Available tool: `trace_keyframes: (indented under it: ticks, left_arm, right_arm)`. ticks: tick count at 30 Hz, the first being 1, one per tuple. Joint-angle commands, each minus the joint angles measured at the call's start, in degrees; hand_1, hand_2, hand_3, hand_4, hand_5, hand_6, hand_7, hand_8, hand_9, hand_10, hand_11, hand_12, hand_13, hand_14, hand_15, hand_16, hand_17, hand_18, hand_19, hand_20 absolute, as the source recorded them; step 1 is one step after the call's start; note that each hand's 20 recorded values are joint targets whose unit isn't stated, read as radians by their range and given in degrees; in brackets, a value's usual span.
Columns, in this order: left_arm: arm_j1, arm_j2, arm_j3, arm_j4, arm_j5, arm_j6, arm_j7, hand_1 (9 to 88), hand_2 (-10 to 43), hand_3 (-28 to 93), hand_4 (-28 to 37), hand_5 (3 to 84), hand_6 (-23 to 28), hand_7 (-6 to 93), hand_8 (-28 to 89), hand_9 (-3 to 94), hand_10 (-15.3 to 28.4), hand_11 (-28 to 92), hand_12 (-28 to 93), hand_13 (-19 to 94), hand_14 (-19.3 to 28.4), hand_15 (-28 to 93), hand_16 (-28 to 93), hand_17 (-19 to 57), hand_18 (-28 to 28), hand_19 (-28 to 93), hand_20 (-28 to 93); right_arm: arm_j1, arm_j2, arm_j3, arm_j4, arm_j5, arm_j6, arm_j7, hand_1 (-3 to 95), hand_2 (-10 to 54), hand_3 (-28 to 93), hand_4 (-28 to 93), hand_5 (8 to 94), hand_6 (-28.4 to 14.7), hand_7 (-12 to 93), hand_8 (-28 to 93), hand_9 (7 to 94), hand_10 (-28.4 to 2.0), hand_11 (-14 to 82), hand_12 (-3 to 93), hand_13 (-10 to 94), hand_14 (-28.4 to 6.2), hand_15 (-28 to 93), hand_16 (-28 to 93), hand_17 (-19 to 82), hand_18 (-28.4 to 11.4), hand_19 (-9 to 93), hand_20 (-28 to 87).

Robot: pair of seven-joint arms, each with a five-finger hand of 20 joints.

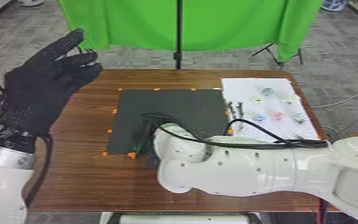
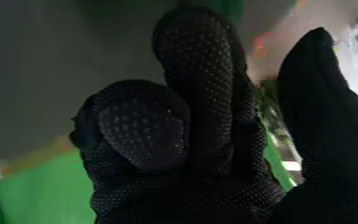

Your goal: Arrange flowers

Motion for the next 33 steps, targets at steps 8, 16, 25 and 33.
trace_keyframes:
  ticks: [8,16,25,33]
  left_arm:
    - [11.9,-5.12,-3.07,-2.11,-0.41,3.08,1.26,23.1,7.8,76,-25.4,31.6,7.7,15.8,-11,29.4,21.7,28,11,21,28.4,51,-10,-9.7,26.9,59,17]
    - [12.6,-6.22,-3.69,-2.2,-0.3,3.81,0.95,23.0,7.7,76,-25.3,31.6,7.7,15.8,-11,29.3,21.7,28,11,21,28.4,52,-10,-9.7,26.9,59,17]
    - [13.5,-5.85,-3.48,-2.22,-0.47,4.13,2.37,23.0,7.7,76,-25.4,31.5,7.7,15.7,-11,29.3,21.7,28,11,21,28.4,52,-10,-9.8,26.9,58,17]
    - [15.4,-6.18,-3.32,-2.32,-0.51,4.4,3.73,23.1,7.7,76,-25.4,31.3,7.7,15.8,-11,29.4,21.7,28,11,21,28.4,51,-10,-9.8,26.9,58,17]
  right_arm:
    - [-26.1,23.1,30.3,-16.5,-24.2,-2.2,5.1,32.8,-1.7,67,-26,73.6,-4.2,12,-11,90.5,-14.4,24.9,17.0,84,-9.0,63,17,46,-24.6,93,28]
    - [-47.8,30.2,51.0,-23.2,-30.4,-2.5,7.8,32.8,-2.8,67,-25,63.2,-6.8,9,-10,83.7,-17.4,20.8,15.2,82,-10.6,58,15,44,-25.2,93,16]
    - [-69.9,31.5,69.6,-27.8,-37.8,-2.9,12.1,33.4,-3.8,66,-24,64.6,-7.2,10,-10,81.8,-17.8,20.1,14.5,81,-11.6,56,14,43,-25.5,93,10]
    - [-83.0,31.0,77.8,-29.7,-41.0,-4.2,14.8,33.6,-4.4,66,-24,65.7,-7.4,10,-10,82.8,-17.6,21.3,15.1,82,-10.8,58,15,44,-25.4,93,13]
